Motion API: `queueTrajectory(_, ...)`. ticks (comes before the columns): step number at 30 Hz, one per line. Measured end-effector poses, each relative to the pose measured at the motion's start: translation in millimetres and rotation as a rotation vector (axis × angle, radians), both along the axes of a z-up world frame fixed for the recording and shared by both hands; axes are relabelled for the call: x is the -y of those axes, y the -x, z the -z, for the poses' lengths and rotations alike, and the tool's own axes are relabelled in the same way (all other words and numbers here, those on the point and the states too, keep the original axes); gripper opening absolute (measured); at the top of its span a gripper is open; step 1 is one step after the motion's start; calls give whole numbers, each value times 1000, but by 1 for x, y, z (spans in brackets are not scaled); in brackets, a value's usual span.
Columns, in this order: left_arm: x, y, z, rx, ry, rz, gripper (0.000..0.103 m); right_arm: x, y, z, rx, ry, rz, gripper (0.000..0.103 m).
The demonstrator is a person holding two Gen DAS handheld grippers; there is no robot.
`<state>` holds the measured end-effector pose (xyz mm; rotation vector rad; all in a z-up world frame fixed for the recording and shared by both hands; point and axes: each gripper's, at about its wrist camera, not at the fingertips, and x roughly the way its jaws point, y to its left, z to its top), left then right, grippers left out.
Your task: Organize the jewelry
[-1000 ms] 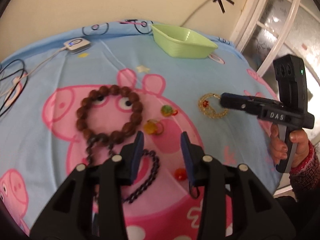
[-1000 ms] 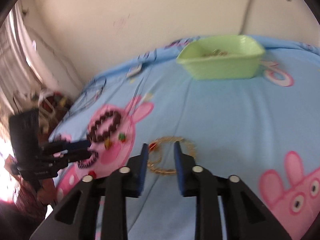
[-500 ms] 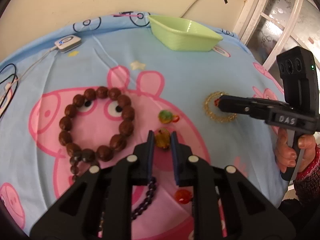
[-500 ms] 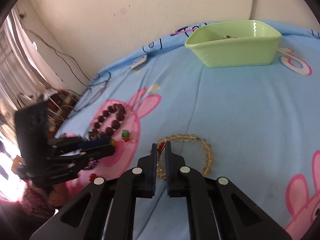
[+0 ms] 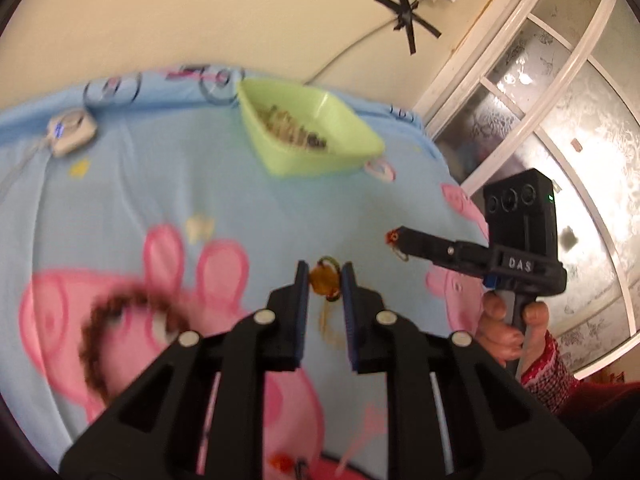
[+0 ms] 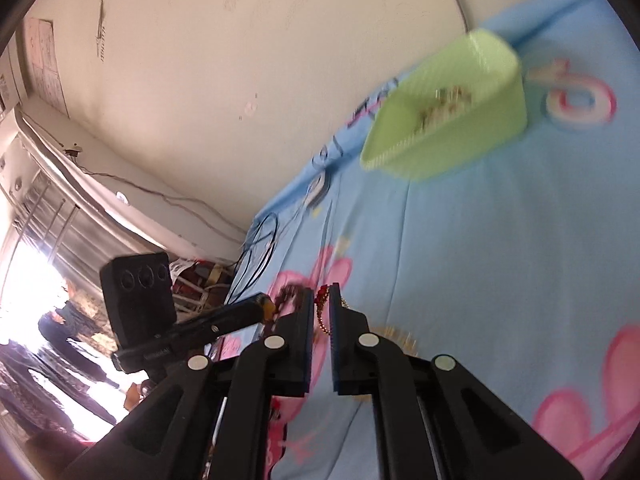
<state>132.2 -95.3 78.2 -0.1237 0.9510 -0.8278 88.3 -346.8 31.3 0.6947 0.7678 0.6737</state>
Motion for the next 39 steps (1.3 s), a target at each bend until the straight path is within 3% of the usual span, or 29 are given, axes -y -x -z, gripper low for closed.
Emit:
queueTrajectory(7,62,-80,-15,10,-29,5,15,24,-51,-40,100,124,148,0)
queueTrajectory(13,112,-130,0,-43,-92,-9,18,33,-101,-41,110,393,310,0)
queueTrajectory(15,116,-130,0,-45,-93,-16,18,38,-99,-38,101,409,346,1)
queueTrajectory(17,112,-122,-4,-37,-77,-17,18,42,-83,-38,123,364,348,8)
queueTrajectory(20,95,-100,-10,-13,-56,-43,18,40,-60,-39,149,371,371,9)
queueTrajectory(22,82,-65,-14,17,-46,-36,18,29,-35,-38,171,345,345,9)
queueTrajectory(25,65,-6,-7,93,-94,-20,18,8,-9,-29,159,323,284,9)
queueTrajectory(29,31,51,13,99,-115,-13,18,-25,24,-12,133,335,161,9)
queueTrajectory(34,-28,78,29,68,-127,-99,18,-60,45,3,120,355,83,9)
queueTrajectory(39,-74,89,38,46,-108,-198,18,-65,51,5,109,341,96,9)
